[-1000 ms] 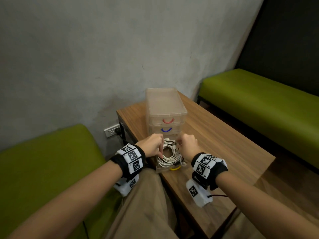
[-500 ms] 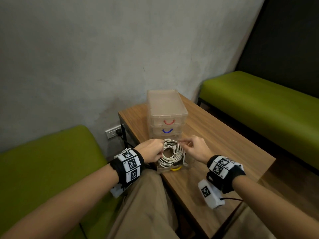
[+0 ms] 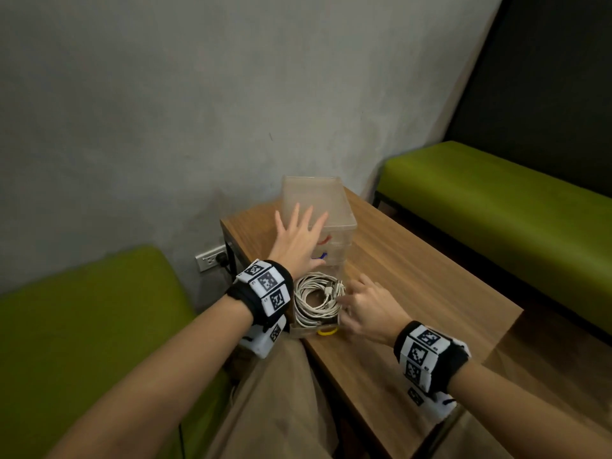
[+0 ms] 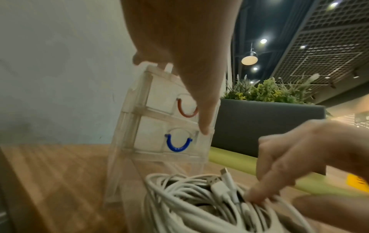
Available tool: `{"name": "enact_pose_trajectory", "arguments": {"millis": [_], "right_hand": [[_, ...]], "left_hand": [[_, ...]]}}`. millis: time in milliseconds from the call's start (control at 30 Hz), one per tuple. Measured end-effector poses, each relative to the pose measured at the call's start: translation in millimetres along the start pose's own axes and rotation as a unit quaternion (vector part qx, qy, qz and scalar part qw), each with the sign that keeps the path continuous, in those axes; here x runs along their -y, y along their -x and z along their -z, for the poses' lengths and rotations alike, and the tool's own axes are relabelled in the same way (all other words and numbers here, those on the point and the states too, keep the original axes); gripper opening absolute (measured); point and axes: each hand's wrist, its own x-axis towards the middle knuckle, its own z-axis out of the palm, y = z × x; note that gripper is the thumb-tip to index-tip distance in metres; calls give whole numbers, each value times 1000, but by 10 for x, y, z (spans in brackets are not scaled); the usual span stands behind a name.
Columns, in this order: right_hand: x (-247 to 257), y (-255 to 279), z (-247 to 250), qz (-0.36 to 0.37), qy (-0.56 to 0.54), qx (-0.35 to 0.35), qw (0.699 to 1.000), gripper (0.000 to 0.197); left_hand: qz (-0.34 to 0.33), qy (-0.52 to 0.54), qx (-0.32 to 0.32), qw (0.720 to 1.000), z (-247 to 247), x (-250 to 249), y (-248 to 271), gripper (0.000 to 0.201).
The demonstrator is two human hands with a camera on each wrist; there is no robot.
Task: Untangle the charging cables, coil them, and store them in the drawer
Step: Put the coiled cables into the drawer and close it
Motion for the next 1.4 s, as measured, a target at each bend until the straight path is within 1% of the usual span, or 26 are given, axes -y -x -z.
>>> {"name": "enact_pose_trajectory", "arguments": {"millis": [33,67,100,133,167,267,333,433,500,567,600,667,700,767,800,833,933,1000,1067,1100,1133,1167,1233,1300,1333,1400], "right_hand": [[54,46,-18,-3,31,-4,1000,55],[100,94,-46,-4,46,7,999,71],[130,119,-94,3,64,16,998,82],[140,122,-149,10,81,27,996,87],[138,105,-200,17,91,28,995,85],[144,-8,-248,32,69,53,996,69],[164,-46,-264,30,86,50,995,66],[190,-81,-267,32,83,26,996,64],[158,-198,-249,14,80,6,997,60],[123,-315,-198,3,70,30,997,60],[104,-356,-196,5,86,24,996,61],[91,-374,-193,-42,95,80,991,64],[99,-365,-211,-60,92,78,991,67],[76,-370,-286,-44,76,40,995,67],[48,-376,-302,-23,60,52,997,65],[19,-385,-299,-15,41,78,996,65],[-66,-438,-258,8,24,92,995,64],[-102,-429,-278,22,21,76,997,63],[-112,-390,-294,26,54,43,997,66],[-129,-377,-312,13,56,4,998,65],[-134,-354,-296,-9,28,-23,999,67],[-147,-335,-289,-38,-12,-50,998,75],[-186,-334,-265,-106,-122,-69,984,102],[-183,-369,-207,-146,-254,-43,955,123],[-164,-392,-178,-151,-319,-23,935,128],[-157,-435,-173,-166,-419,9,893,126]], "left_hand": [[9,1,11,1000,-15,-16,-24,90],[15,-1,10,1000,-27,-32,-45,83],[20,-5,4,1000,-29,-47,-68,77],[25,-9,2,1000,-32,-59,-90,73],[29,-8,5,1000,-34,-60,-112,70],[16,1,11,1000,-26,5,-159,70],[2,-3,11,1000,-26,64,-193,66],[-1,-1,15,1000,9,92,-221,59],[-2,13,18,1000,47,83,-230,54],[-6,20,20,1000,69,85,-239,50],[-7,20,22,1000,76,92,-247,49],[-7,22,27,999,78,106,-269,49],[-8,21,29,999,75,109,-273,49],[-10,13,28,999,72,109,-251,49],[-9,9,27,1000,75,108,-238,49],[-9,7,27,1000,81,112,-233,49],[-7,11,31,999,85,115,-232,49],[-6,15,35,999,86,109,-235,50],[-6,21,39,999,86,107,-237,50],[-5,24,40,999,95,111,-244,49],[-4,25,42,999,106,117,-248,49],[-3,24,44,999,118,117,-254,49],[-4,21,45,999,132,109,-240,49],[-8,20,46,999,146,97,-214,49],[-10,22,47,999,145,95,-204,49],[-12,23,45,999,147,98,-200,49]]}}
